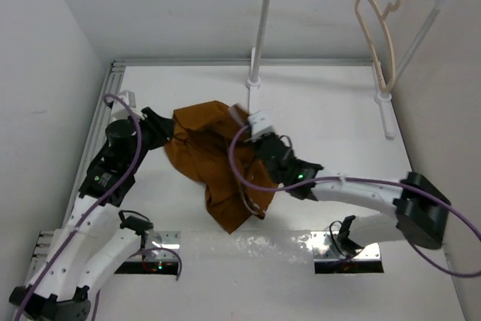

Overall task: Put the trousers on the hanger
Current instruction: Flatten out the trousers at the center of the board.

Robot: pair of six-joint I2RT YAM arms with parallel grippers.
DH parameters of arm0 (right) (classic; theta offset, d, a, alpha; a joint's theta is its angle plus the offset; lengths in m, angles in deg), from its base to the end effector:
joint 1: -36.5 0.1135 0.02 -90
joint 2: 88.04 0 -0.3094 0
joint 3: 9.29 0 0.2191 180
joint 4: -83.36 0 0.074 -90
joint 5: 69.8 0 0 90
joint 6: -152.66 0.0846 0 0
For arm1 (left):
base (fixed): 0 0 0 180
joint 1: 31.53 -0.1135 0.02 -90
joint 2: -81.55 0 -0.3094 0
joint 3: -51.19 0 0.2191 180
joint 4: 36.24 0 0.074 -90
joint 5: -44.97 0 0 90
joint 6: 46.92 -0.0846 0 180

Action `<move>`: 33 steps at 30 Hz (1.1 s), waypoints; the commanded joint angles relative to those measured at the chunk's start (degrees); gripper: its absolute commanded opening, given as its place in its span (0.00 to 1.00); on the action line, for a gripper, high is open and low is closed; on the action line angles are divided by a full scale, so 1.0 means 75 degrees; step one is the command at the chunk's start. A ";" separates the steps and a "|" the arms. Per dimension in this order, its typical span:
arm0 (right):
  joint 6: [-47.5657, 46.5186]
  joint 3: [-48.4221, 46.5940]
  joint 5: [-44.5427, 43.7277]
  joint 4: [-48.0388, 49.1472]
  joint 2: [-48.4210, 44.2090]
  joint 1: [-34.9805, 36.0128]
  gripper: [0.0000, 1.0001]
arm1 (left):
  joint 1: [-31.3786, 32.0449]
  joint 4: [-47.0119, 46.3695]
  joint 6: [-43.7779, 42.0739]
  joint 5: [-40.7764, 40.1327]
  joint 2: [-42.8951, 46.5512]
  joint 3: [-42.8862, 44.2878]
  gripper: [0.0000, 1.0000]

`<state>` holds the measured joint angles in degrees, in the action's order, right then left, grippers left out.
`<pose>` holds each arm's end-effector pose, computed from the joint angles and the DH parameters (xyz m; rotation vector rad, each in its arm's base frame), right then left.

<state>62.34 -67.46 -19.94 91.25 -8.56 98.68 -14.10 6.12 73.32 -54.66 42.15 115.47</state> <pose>0.1894 0.2421 0.3059 -0.4581 1.6907 0.1555 0.1281 -0.0254 0.3548 -0.3267 1.8640 -0.4143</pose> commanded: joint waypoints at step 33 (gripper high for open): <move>-0.0696 -0.1206 -0.2125 -0.1110 -0.2453 -0.1891 0.00 | 0.0617 -0.2098 0.1979 -0.0111 -0.3245 -0.3813 0.30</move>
<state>58.71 -74.00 -35.46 81.07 -26.61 84.95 -10.28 -11.65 86.69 -53.57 15.31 88.04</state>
